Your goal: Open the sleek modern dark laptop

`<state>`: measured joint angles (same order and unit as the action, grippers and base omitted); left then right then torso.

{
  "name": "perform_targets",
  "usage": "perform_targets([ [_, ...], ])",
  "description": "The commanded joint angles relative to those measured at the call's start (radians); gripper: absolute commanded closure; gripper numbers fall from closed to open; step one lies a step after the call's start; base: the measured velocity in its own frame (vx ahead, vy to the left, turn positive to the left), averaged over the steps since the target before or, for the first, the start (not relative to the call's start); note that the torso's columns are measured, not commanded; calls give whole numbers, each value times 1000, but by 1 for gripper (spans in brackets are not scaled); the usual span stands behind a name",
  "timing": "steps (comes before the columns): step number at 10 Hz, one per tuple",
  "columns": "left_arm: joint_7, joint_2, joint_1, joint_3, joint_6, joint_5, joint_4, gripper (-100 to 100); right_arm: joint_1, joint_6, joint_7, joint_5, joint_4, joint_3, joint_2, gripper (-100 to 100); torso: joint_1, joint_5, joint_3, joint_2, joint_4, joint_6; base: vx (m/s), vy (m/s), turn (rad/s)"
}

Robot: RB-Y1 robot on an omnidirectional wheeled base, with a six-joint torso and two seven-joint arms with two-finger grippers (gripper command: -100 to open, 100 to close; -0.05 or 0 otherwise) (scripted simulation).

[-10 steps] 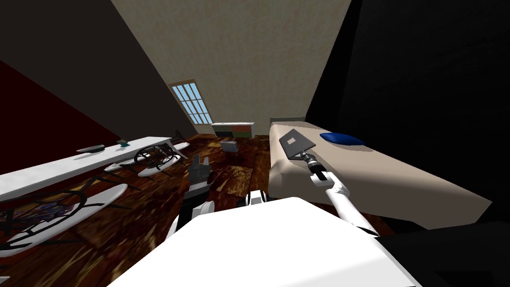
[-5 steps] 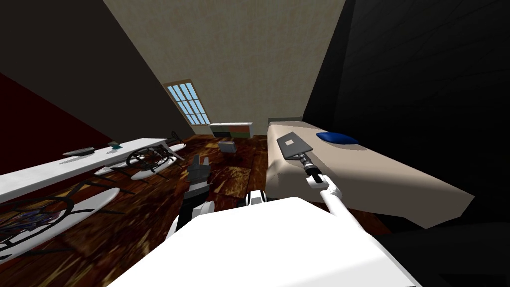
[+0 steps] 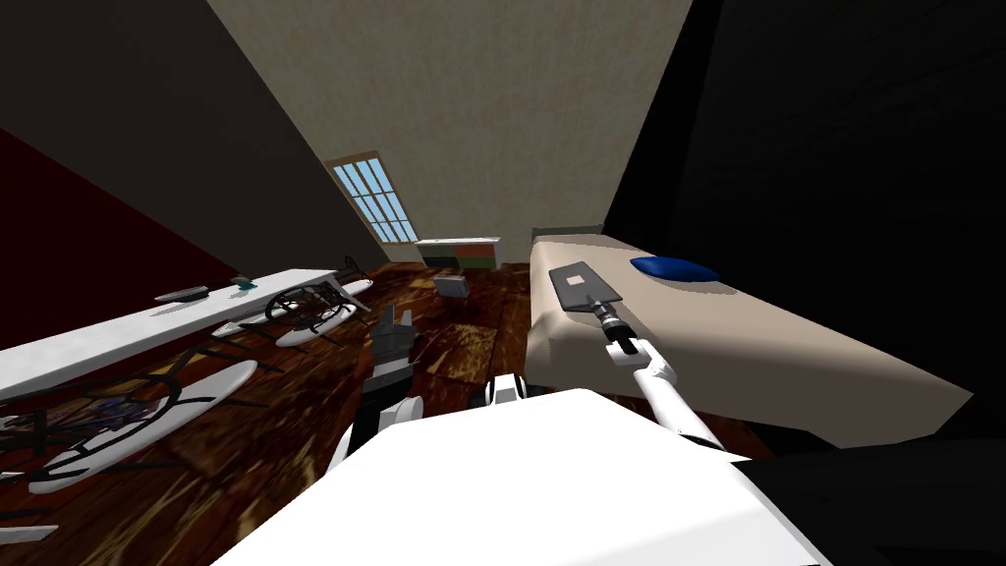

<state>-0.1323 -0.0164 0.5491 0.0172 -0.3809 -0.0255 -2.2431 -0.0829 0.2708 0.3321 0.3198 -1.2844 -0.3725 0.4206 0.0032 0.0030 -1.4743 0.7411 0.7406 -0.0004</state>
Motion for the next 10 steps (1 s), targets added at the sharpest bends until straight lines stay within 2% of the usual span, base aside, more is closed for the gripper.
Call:
perform_targets([
  [1,0,0,0,0,0,0,0,0,12,-54,-30,-7,-29,7,44,-100,0,0,0,1,0,1,-55,19,42],
  [3,0,0,0,0,0,0,0,0,21,-91,-50,-13,-42,12,74,-100,0,0,0,0,0,1,-52,20,41],
  [4,0,0,0,0,0,0,0,0,13,-85,-45,-12,-44,14,64,-100,-1,0,-1,-1,-1,1,-21,7,8],
  [5,0,0,0,0,0,0,0,0,13,-90,-48,-12,-44,14,66,0,-2,-1,-2,-3,-1,1,-6,3,-3],
  [10,0,0,0,0,0,0,0,0,12,-90,-48,-12,-43,14,65,0,-4,-3,-2,-4,-3,0,0,0,0],
])
